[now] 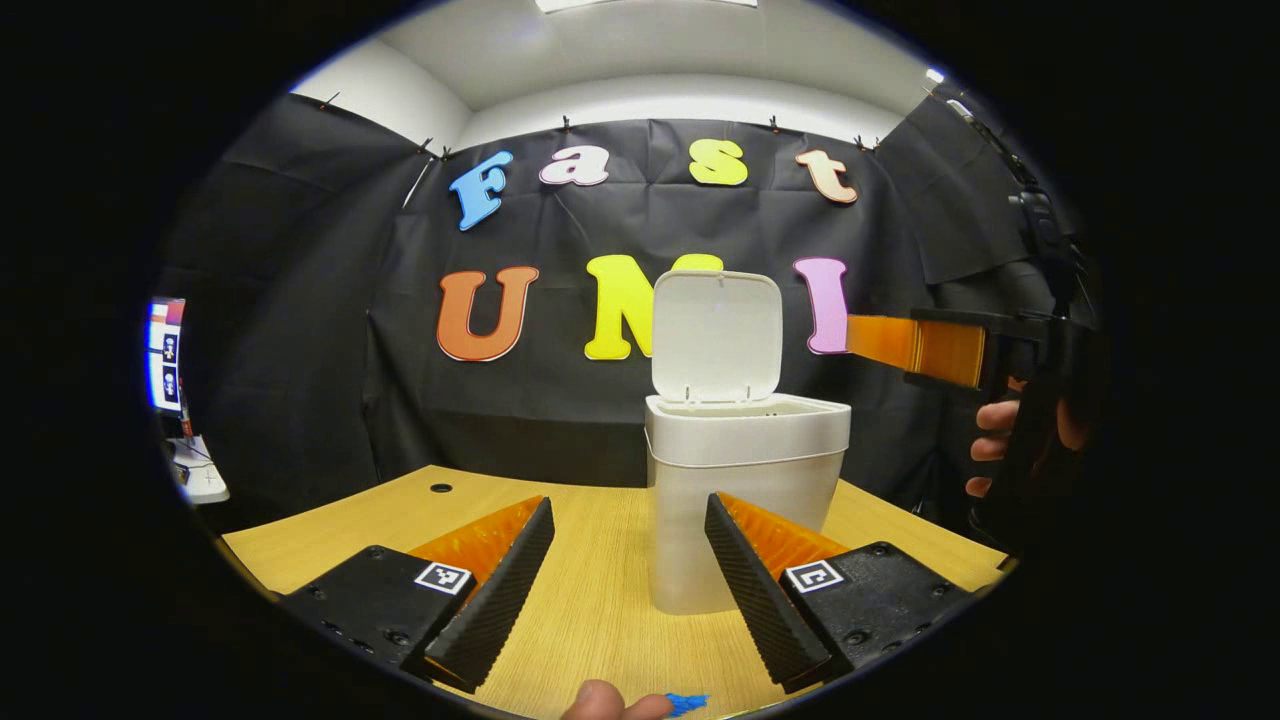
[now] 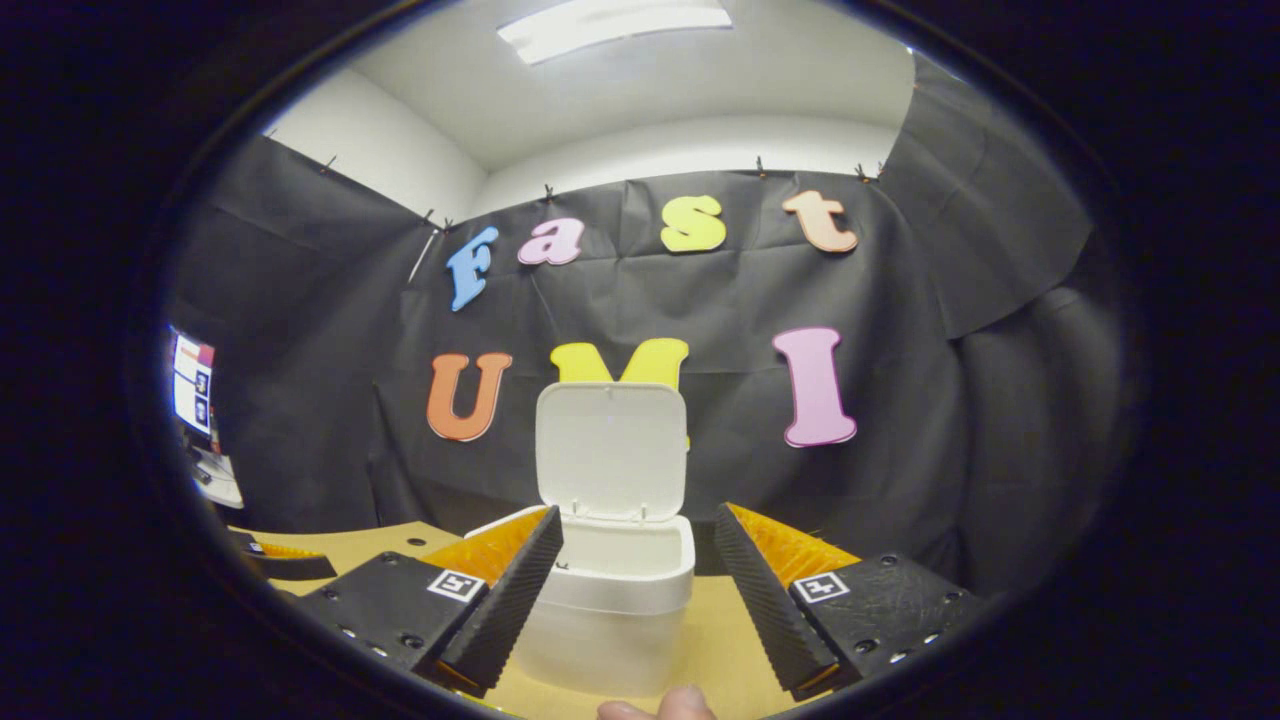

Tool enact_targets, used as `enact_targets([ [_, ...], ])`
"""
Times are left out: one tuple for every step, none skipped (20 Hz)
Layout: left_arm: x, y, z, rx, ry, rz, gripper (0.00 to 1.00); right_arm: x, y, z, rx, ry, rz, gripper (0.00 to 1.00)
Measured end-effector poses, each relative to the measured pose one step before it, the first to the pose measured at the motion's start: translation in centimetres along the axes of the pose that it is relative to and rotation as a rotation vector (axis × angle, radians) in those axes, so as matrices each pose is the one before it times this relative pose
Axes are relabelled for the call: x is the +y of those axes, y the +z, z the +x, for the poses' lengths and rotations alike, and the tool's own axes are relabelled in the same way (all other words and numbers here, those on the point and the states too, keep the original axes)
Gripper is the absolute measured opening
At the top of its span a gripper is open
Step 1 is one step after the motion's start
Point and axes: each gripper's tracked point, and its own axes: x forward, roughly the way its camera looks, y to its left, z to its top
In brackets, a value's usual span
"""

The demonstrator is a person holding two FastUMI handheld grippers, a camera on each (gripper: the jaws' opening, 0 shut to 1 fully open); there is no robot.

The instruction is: Press the lid of the desktop garbage bin to open it, pick up the crumpled paper on the desktop and throw it into the bin, then pick up the pop can on the desktop and drop it into the bin, and finally close the garbage bin lid.

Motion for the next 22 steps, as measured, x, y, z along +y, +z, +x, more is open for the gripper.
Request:
enact_targets([
  [-0.068,-0.169,-0.038,0.00063,-0.00206,0.00192,0.98,-0.082,-0.445,-0.213,0.00781,-0.00144,0.00477,0.96],
  [-0.026,-0.092,0.054,0.00141,-0.00165,0.00047,0.98,-0.172,-0.367,-0.258,0.00709,-0.00262,0.00377,0.96],
  [-0.162,-0.114,0.044,0.0023,-0.0039,-0.00101,0.98,-0.116,-0.39,-0.347,0.00567,0.00169,0.00432,0.95],
  [-0.186,-0.333,0.126,0.00599,-0.00626,-0.0026,0.98,-0.029,-0.289,-0.381,0.00373,0.00322,0.00145,0.95],
  [-0.205,-0.533,-0.05,0.01098,-0.00682,-0.00085,0.98,-0.176,-0.384,-0.343,0.00321,0.00008,0.00103,0.95],
  [-0.144,-0.671,-0.006,0.01375,-0.00504,-0.00009,0.98,-0.252,-0.35,-0.386,0.00159,-0.00423,0.00058,0.96],
  [-0.028,-0.746,-0.083,0.01985,-0.0028,-0.00041,0.98,-0.231,-0.452,-0.461,-0.00038,-0.0042,0.00169,0.96],
  [-0.074,-0.939,0.014,0.02306,-0.00386,-0.00105,0.98,-0.14,-0.489,-0.294,0.00344,-0.00177,-0.00054,0.96],
  [-0.227,-0.876,-0.25,0.02244,-0.00483,-0.00163,0.98,-0.103,-0.68,-0.394,0.00732,-0.00287,-0.00151,0.96],
  [-0.169,-1.019,-0.073,0.02331,-0.0028,-0.00238,0.98,-0.045,-0.534,-0.384,0.00653,-0.00017,0.00081,0.96],
  [-0.2,-0.916,-0.176,0.0253,-0.00376,0.00075,0.98,-0.022,-0.454,-0.287,0.00421,0.00158,-0.00196,0.96],
  [-0.151,-1.015,-0.159,0.0266,-0.00346,0.00411,0.98,0.03,-0.268,-0.272,0.00093,0.00123,-0.00556,0.96],
  [-0.21,-0.771,-0.18,0.02242,-0.00232,0.00806,0.98,-0.146,-0.287,-0.208,0.00025,-0.00536,-0.00865,0.96],
  [-0.229,-0.806,-0.155,0.02388,-0.00256,0.01743,0.98,-0.217,-0.195,-0.193,-0.00158,-0.00405,-0.00318,0.97],
  [0.059,-0.842,-0.124,0.01929,0.00432,0.01313,0.98,-0.14,-0.327,-0.101,0.00113,-0.00337,0.00229,0.96],
  [0.009,-0.731,-0.098,0.01843,0.0005,0.00855,0.98,-0.233,-0.242,-0.206,0.00078,-0.00194,0.00838,0.96],
  [-0.037,-0.812,-0.137,0.0173,0.00045,-0.00041,0.98,-0.167,-0.438,-0.127,0.00489,-0.00257,0.00912,0.96],
  [-0.2,-0.862,-0.165,0.01899,-0.00359,-0.00864,0.99,-0.15,-0.38,-0.121,0.00697,-0.00125,0.00777,0.95],
  [-0.343,-0.908,-0.039,0.02025,-0.0093,-0.00915,0.99,-0.287,-0.403,0.009,0.00764,-0.00481,0.00457,0.95],
  [-0.268,-0.89,-0.026,0.02276,-0.00464,-0.00538,0.99,-0.267,-0.212,-0.02,0.00643,-0.00408,0.00399,0.96],
  [-0.161,-0.828,-0.252,0.01852,-0.00073,0.0001,0.99,-0.121,-0.182,-0.015,0.0062,-0.00204,0.00374,0.96],
  [-0.224,-0.634,-0.176,0.01402,0.00029,0.00259,0.99,0.023,-0.13,-0.145,0.00372,0.00015,0.00531,0.95],
])
